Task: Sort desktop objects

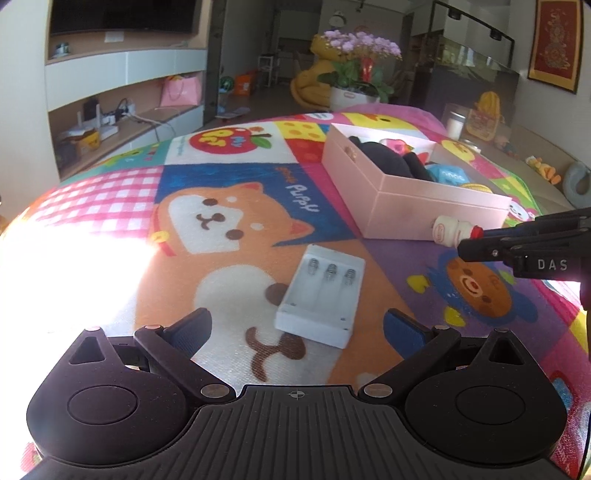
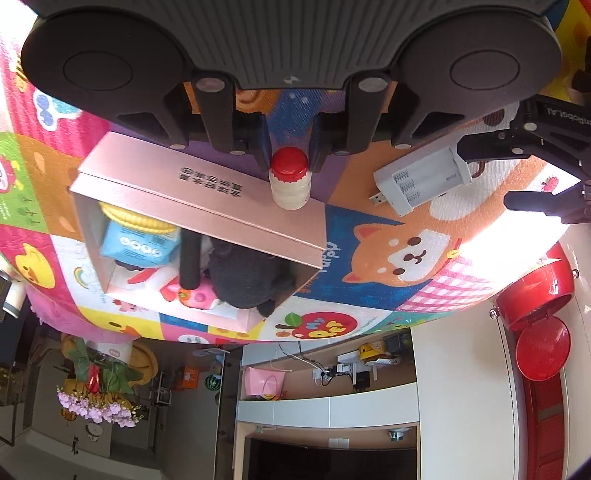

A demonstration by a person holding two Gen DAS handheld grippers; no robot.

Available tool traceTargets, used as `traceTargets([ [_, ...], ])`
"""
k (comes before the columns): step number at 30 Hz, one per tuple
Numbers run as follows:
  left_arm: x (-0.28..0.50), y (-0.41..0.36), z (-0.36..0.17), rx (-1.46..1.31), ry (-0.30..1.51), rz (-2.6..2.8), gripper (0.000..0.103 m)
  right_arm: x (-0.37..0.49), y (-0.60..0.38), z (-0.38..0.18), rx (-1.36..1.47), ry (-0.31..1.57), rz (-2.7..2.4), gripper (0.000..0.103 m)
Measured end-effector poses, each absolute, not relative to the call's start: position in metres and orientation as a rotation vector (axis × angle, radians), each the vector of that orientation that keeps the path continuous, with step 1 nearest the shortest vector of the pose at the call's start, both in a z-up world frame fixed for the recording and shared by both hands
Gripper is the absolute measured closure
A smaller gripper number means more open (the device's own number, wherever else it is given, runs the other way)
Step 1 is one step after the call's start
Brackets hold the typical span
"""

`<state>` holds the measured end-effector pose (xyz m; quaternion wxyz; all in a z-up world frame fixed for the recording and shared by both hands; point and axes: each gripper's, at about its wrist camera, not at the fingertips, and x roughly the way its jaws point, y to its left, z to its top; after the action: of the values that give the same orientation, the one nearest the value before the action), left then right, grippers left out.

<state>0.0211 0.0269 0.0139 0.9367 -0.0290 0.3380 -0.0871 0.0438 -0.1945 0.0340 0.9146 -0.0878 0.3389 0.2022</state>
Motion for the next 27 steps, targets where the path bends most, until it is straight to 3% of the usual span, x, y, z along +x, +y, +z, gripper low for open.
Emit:
traceTargets([
  [12, 0.021, 0.002, 0.013, -0.018, 0.692, -0.243, 0.001, 0.035, -0.242, 0.039, -0.210, 0.880, 0.331, 0.082],
  [27, 0.024, 0.003, 0.011, -0.005, 0.721, -0.236, 0.001, 0.051, -0.235, 0.033, -0.219, 0.798, 0.297, 0.081],
])
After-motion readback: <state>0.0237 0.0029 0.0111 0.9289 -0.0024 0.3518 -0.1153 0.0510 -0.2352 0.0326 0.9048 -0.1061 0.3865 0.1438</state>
